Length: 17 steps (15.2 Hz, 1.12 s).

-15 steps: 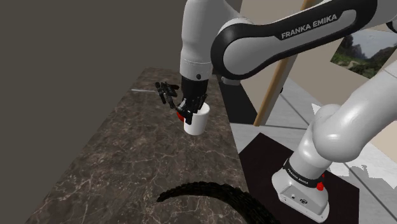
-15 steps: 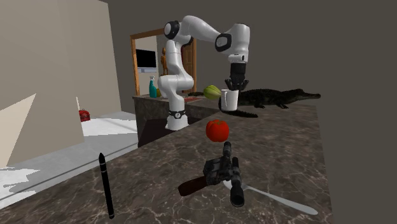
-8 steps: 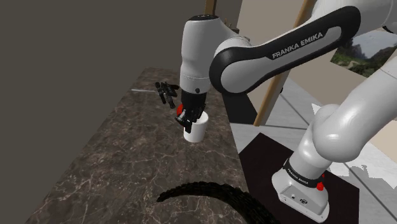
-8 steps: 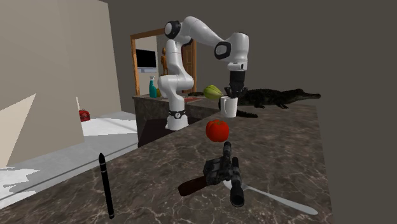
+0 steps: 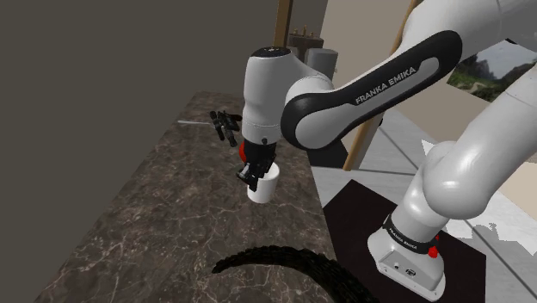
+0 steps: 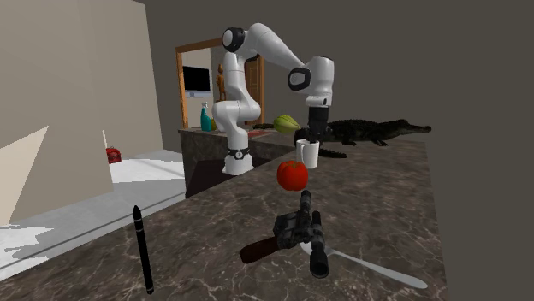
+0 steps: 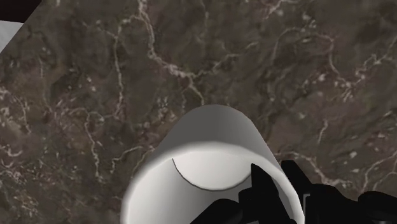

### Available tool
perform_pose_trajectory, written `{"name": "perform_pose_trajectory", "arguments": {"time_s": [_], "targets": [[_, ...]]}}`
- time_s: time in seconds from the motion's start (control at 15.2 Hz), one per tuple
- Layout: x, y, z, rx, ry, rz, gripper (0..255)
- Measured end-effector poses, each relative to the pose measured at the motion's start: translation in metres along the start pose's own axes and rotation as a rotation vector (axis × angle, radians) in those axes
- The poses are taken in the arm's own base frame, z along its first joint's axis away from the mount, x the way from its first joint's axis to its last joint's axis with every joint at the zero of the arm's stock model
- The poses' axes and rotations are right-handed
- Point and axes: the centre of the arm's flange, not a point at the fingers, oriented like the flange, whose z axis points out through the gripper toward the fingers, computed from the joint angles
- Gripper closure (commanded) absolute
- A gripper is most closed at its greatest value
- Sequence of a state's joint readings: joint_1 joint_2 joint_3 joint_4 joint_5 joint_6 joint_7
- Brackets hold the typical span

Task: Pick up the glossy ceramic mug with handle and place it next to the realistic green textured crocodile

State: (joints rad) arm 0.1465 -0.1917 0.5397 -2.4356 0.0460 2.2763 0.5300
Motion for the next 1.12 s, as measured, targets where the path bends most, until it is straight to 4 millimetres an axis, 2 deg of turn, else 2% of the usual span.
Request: {"name": "perform_pose_trajectory", "arguments": {"time_s": [0.4, 0.46, 0.86, 0.99, 1.12], "targets": [[0.0, 0.0, 0.006, 0.0, 0.001, 0.0, 255], [0.0, 0.0, 0.006, 0.0, 0.001, 0.0, 0], [0.0, 0.0, 0.006, 0.0, 0.001, 0.0, 0], [0.001, 0.0, -0.011, 0.001, 0.002, 0.0, 0], [0.002, -0.001, -0.036, 0.001, 0.003, 0.0, 0]]}}
